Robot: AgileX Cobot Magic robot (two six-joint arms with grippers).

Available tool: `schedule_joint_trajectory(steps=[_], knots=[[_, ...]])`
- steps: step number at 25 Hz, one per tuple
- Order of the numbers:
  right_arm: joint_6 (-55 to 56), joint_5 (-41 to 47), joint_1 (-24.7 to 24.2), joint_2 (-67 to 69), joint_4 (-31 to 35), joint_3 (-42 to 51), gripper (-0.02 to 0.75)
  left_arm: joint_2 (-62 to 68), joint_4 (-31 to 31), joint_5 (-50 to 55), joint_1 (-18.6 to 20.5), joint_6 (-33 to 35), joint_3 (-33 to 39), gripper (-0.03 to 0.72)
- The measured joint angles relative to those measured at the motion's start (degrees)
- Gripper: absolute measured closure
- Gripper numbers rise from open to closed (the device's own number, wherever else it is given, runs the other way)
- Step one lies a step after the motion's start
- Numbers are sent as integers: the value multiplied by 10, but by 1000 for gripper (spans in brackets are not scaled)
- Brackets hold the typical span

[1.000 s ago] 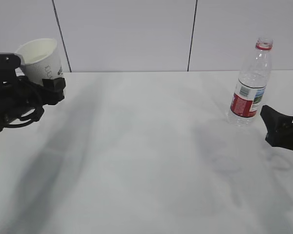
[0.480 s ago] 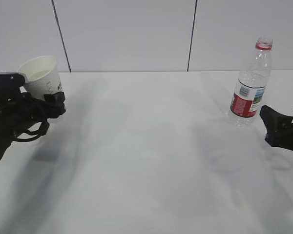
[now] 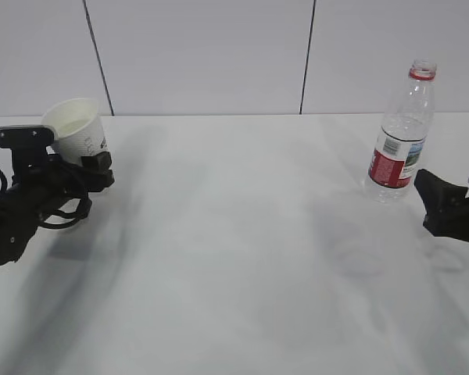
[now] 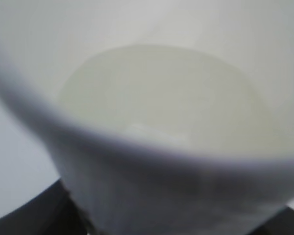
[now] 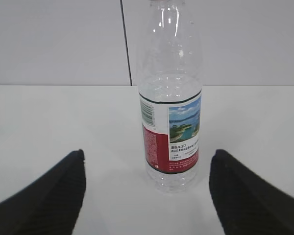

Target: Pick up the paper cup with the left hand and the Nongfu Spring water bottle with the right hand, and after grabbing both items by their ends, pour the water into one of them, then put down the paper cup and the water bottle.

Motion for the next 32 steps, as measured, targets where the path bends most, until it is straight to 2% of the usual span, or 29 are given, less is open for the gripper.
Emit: schedule_joint_trajectory(steps=[7, 16, 18, 23, 32], knots=[[0, 0, 0, 0, -1, 0, 145, 45, 0, 0, 0, 0, -39, 203], [0, 0, 0, 0, -2, 0, 145, 71, 2, -27, 0, 0, -50, 199], [0, 0, 0, 0, -2, 0, 145, 73, 8, -29, 0, 0, -50, 182], [0, 0, 0, 0, -11, 0, 145, 74, 13, -30, 0, 0, -50, 65], [0, 0, 0, 0, -17, 0, 145, 74, 13, -43, 0, 0, -46, 44]])
